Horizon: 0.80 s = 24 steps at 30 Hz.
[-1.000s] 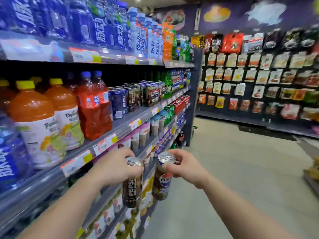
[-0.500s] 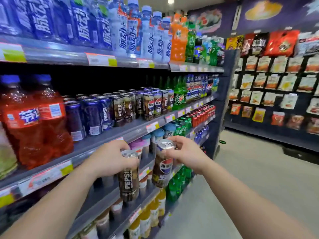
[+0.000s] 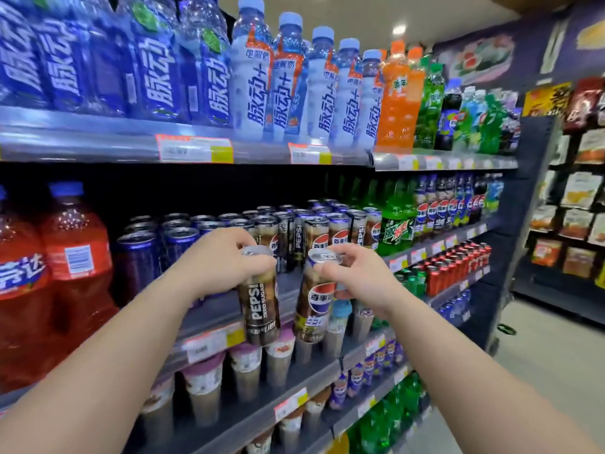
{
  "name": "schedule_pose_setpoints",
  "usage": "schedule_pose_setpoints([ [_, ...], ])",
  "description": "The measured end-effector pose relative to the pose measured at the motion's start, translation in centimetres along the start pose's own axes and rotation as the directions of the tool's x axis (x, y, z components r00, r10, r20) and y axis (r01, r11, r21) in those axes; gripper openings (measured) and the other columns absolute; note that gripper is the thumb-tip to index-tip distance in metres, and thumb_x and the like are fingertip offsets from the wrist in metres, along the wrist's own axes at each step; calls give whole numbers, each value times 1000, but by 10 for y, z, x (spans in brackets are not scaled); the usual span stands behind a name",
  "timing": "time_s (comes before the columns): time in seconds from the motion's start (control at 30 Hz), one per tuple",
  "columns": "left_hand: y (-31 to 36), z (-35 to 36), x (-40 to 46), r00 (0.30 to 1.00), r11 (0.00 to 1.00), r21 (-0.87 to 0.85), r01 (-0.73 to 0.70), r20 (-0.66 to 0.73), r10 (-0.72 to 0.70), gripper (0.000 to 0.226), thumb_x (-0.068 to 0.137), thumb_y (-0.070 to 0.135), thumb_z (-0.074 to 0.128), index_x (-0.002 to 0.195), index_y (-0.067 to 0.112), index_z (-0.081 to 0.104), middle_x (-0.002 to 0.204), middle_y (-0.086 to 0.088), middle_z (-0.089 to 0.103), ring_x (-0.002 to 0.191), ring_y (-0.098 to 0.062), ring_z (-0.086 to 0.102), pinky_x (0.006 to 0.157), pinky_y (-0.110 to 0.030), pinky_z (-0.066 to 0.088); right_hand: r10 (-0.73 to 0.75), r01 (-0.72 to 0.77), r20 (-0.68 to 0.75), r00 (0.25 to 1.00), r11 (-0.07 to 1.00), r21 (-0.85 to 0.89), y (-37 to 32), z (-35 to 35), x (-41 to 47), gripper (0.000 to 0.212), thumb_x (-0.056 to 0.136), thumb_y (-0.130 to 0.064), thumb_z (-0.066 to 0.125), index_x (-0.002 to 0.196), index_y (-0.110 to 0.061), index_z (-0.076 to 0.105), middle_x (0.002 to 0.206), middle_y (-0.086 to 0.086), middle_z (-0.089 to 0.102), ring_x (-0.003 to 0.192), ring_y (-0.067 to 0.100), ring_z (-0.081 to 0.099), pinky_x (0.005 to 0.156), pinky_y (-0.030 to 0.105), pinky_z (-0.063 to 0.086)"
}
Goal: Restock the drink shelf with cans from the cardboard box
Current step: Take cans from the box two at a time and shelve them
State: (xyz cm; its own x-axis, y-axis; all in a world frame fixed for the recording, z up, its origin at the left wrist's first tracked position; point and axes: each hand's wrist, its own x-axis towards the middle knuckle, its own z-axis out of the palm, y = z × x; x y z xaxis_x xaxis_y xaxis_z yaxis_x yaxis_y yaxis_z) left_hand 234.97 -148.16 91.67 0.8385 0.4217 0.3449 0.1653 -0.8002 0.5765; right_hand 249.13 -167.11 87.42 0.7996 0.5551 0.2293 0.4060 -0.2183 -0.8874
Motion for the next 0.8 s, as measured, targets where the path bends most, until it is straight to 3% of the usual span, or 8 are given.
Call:
schedule_pose_setpoints([
  [0.17,-1,0,54,997,999,46,-13,-78,17,30,66,51,69,74,23,66,74,6,65,69,-12,59,60,-30,44,-56,56,-39,998,998,-7,-14,-4,58,64,77,-37,78,132,-19,53,119,1,57,94,18,64,74,43,60],
  [0.27,1,2,74,994,999,31,35,-109,-31,30,65,50,69,75,21,67,66,5,66,58,-12,57,54,-26,42,-66,66,-29,997,998,-10,-18,0,87,65,76,-37,78,133,-19,52,120,1,55,87,18,64,77,47,60],
  [0.33,1,7,85,991,997,37,71,-112,-66,27,68,46,70,75,20,66,62,3,66,54,-14,57,53,-26,43,-94,94,-9,996,994,-47,-18,3,103,68,74,-41,78,133,-20,52,121,2,57,94,19,64,79,44,59],
  [0.43,0,13,94,985,991,75,112,-140,-101,30,68,48,70,77,20,65,68,-1,67,59,-18,60,59,-31,50,-103,106,48,994,992,-68,-15,8,120,69,77,-41,77,136,-17,49,118,3,57,94,20,63,69,32,57],
  [0.57,-3,21,103,976,976,120,180,-149,-162,32,65,51,69,76,21,65,71,-1,67,67,-21,63,66,-37,52,-102,111,80,992,988,-106,-10,17,137,75,71,-49,76,133,-16,51,114,-2,57,106,24,62,88,46,56],
  [0.67,-2,29,111,966,961,157,227,-166,-201,32,66,50,70,73,19,66,64,2,67,60,-19,61,60,-31,49,-121,133,109,987,985,-108,-1,21,150,85,60,-58,74,132,-20,52,118,-5,60,106,22,62,91,48,54],
  [0.8,-7,41,113,952,951,119,286,-151,-267,36,68,54,73,76,18,67,62,1,68,51,-15,56,56,-29,47,-173,203,181,968,965,-166,5,25,158,72,77,-45,72,139,-18,48,129,0,59,114,20,59,99,43,49],
])
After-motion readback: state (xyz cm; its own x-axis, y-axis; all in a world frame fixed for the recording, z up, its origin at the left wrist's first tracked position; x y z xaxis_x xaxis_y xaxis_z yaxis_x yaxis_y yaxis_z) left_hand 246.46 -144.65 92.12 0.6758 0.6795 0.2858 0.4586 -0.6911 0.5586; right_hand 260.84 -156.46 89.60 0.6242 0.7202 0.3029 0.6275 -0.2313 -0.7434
